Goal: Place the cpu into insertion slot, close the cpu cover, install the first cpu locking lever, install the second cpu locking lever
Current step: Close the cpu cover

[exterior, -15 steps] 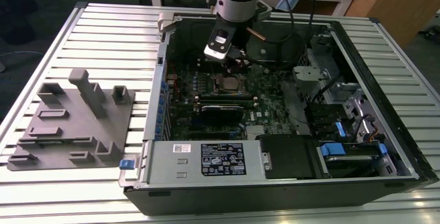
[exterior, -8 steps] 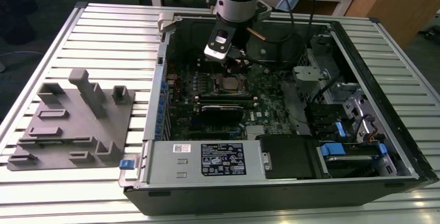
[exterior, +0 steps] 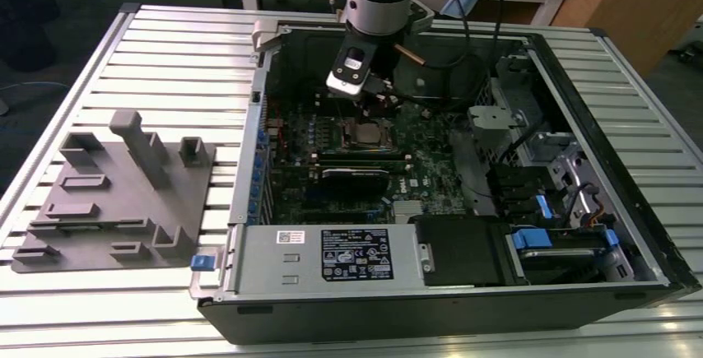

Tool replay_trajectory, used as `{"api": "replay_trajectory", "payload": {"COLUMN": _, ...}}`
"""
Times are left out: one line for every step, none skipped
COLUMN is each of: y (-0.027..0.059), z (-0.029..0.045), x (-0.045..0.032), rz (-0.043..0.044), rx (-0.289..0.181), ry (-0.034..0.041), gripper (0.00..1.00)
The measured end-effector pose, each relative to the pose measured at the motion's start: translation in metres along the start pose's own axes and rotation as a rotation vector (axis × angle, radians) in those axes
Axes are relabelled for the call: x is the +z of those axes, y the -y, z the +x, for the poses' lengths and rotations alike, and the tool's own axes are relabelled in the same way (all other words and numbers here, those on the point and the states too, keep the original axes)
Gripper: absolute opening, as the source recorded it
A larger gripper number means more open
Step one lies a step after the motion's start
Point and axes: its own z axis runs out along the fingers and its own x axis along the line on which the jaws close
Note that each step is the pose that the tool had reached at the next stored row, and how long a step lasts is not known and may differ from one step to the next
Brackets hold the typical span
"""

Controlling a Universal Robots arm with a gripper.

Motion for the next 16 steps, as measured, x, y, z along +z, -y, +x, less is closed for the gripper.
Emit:
{"api": "replay_trajectory", "payload": {"y": 0.0, "z": 0.0, "x": 0.0, "rz": -0.0001, "rx": -0.007, "ry": -0.0002, "gripper": 0.11}}
{"api": "replay_trajectory", "payload": {"y": 0.0, "z": 0.0, "x": 0.0, "rz": -0.0001, "rx": -0.011, "ry": -0.0003, "gripper": 0.11}}
{"api": "replay_trajectory", "payload": {"y": 0.0, "z": 0.0, "x": 0.0, "rz": -0.0001, "rx": -0.014, "ry": -0.0003, "gripper": 0.11}}
{"api": "replay_trajectory", "payload": {"y": 0.0, "z": 0.0, "x": 0.0, "rz": 0.0, "rx": -0.017, "ry": -0.0003, "gripper": 0.11}}
{"api": "replay_trajectory", "payload": {"y": 0.0, "z": 0.0, "x": 0.0, "rz": 0.0, "rx": -0.018, "ry": -0.0004, "gripper": 0.11}}
{"api": "replay_trajectory", "payload": {"y": 0.0, "z": 0.0, "x": 0.0, "rz": -0.0001, "rx": -0.019, "ry": -0.0004, "gripper": 0.11}}
{"api": "replay_trajectory", "payload": {"y": 0.0, "z": 0.0, "x": 0.0, "rz": 0.0, "rx": -0.02, "ry": -0.0004, "gripper": 0.11}}
{"api": "replay_trajectory", "payload": {"y": 0.0, "z": 0.0, "x": 0.0, "rz": -0.0001, "rx": -0.02, "ry": -0.0005, "gripper": 0.11}}
{"api": "replay_trajectory", "payload": {"y": 0.0, "z": 0.0, "x": 0.0, "rz": -0.0001, "rx": -0.02, "ry": -0.0005, "gripper": 0.11}}
{"api": "replay_trajectory", "payload": {"y": 0.0, "z": 0.0, "x": 0.0, "rz": -0.0001, "rx": -0.021, "ry": -0.0005, "gripper": 0.11}}
{"api": "replay_trajectory", "payload": {"y": 0.0, "z": 0.0, "x": 0.0, "rz": -0.0001, "rx": -0.021, "ry": -0.0005, "gripper": 0.11}}
{"api": "replay_trajectory", "payload": {"y": 0.0, "z": 0.0, "x": 0.0, "rz": -0.0001, "rx": -0.021, "ry": -0.0005, "gripper": 0.11}}
{"api": "replay_trajectory", "payload": {"y": 0.0, "z": 0.0, "x": 0.0, "rz": -0.0001, "rx": -0.022, "ry": -0.0005, "gripper": 0.11}}
{"api": "replay_trajectory", "payload": {"y": 0.0, "z": 0.0, "x": 0.0, "rz": -0.0002, "rx": -0.027, "ry": -0.0007, "gripper": 0.11}}
{"api": "replay_trajectory", "payload": {"y": 0.0, "z": 0.0, "x": 0.0, "rz": -0.0002, "rx": -0.039, "ry": -0.001, "gripper": 0.11}}
{"api": "replay_trajectory", "payload": {"y": 0.0, "z": 0.0, "x": 0.0, "rz": -0.0002, "rx": -0.052, "ry": -0.0013, "gripper": 0.11}}
